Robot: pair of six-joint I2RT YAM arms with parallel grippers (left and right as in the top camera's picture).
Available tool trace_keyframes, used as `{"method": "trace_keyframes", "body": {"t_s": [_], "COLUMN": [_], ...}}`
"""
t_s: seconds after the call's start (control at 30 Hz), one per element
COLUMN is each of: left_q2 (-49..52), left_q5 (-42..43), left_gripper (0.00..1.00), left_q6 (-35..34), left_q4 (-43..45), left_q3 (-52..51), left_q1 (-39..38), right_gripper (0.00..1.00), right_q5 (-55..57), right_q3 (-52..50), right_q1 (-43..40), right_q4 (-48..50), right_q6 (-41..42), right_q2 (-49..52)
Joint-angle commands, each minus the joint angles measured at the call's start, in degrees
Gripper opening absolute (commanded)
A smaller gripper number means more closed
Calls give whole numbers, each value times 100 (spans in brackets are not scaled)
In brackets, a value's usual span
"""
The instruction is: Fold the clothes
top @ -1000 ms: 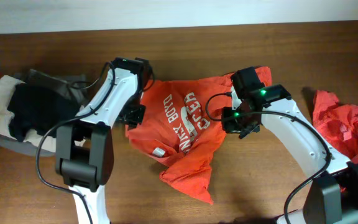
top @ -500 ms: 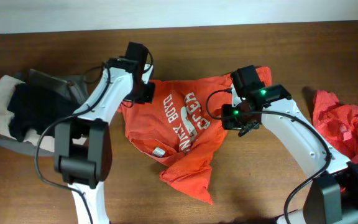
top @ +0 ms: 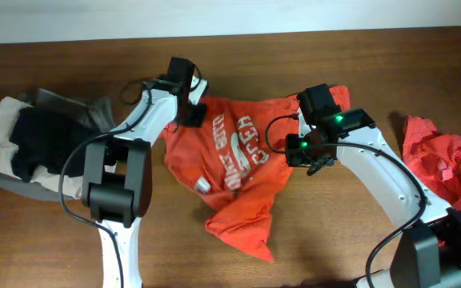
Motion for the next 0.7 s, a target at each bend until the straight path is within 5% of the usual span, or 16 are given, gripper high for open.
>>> {"method": "trace_keyframes", "body": {"t_s": [0.0, 0.37, 0.5, 0.67], "left_q2": [728, 839, 837, 837], "left_q5": [-737, -732, -686, 20], "left_gripper": [0, 4, 5, 18], "left_q6": [170, 308, 387, 385], "left_q4": [518, 63, -828, -2524], "left_q3": [-28, 2247, 3724, 5222], "left_q1": [162, 579, 662, 621], "right_gripper": [34, 34, 38, 52], "right_q5": [94, 203, 310, 929], "right_q3": [92, 92, 92, 92], "right_q1": [4, 2, 2, -186], "right_q4": [85, 437, 516, 492], "right_q6": [-26, 15, 13, 96], "right_q2": [-48, -48, -48, -48]}}
